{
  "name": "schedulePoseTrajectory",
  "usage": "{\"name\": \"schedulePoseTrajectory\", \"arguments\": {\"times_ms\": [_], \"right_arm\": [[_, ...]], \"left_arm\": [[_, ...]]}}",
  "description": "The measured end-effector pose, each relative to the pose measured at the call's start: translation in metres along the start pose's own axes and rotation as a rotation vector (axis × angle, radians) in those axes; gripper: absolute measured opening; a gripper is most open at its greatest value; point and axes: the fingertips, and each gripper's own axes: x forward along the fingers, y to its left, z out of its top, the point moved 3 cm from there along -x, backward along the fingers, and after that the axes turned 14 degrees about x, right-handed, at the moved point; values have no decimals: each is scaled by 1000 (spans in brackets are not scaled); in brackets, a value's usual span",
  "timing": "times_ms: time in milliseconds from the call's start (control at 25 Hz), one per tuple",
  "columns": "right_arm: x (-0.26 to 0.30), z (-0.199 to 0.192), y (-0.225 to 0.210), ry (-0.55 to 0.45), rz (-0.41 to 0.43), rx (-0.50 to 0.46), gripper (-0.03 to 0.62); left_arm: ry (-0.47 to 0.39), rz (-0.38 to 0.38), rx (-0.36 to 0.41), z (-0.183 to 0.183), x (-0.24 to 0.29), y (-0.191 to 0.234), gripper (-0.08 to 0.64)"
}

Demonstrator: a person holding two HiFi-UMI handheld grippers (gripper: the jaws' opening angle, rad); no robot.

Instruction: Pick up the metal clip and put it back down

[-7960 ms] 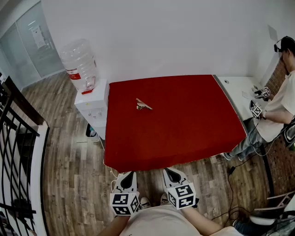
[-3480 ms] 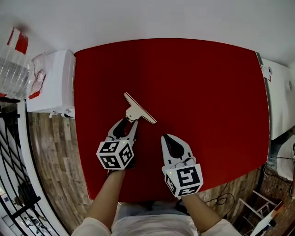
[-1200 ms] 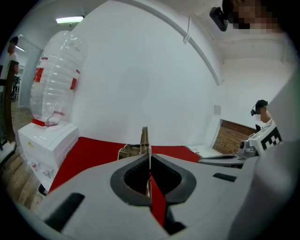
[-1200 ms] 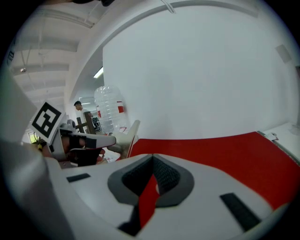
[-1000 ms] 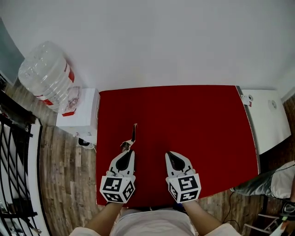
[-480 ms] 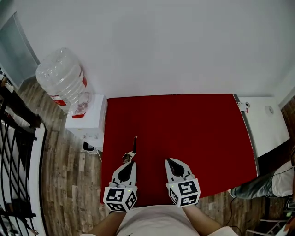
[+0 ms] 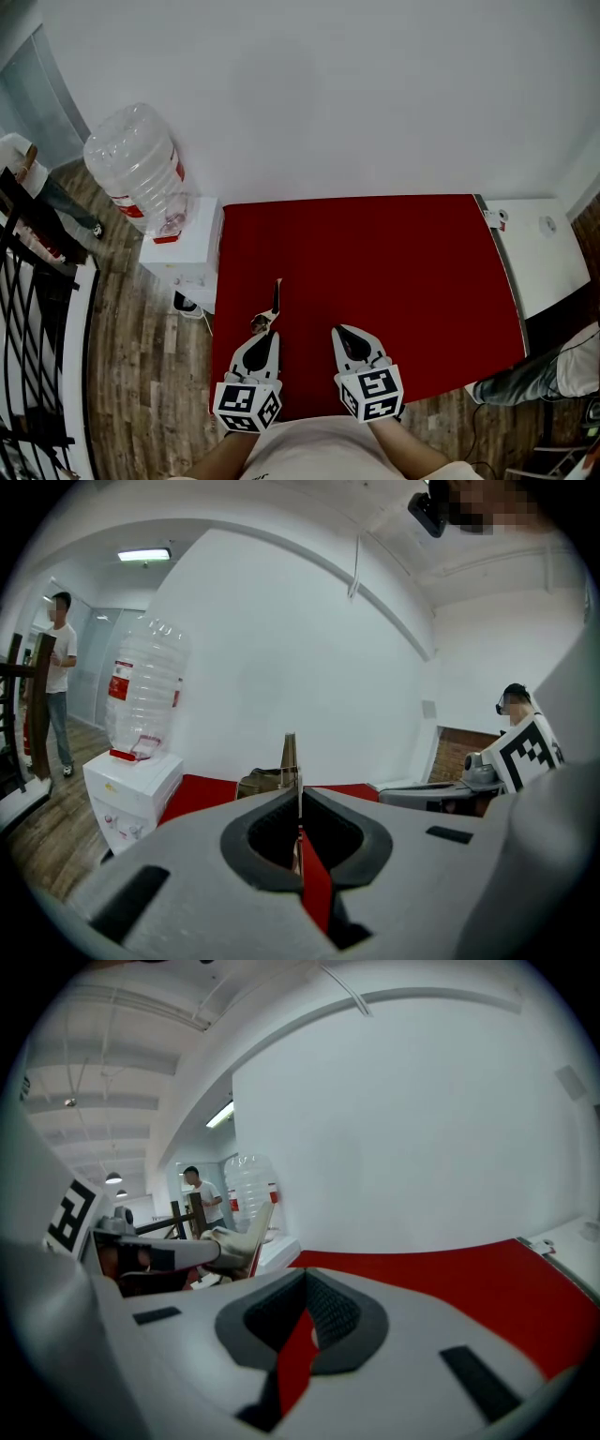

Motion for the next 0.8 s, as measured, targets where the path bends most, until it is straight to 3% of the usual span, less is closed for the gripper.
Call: {"name": "schedulePoseTrajectory", "arguments": {"times_ms": [320,800], "right_arm": [[-3,0,0,-10,-13,7,6],[-7,1,-1,-17,-19,11,6]], "left_arm": [[-11,-44,-18,3,1,-3,8],[-6,-39,-8,1,0,-5,8]]}}
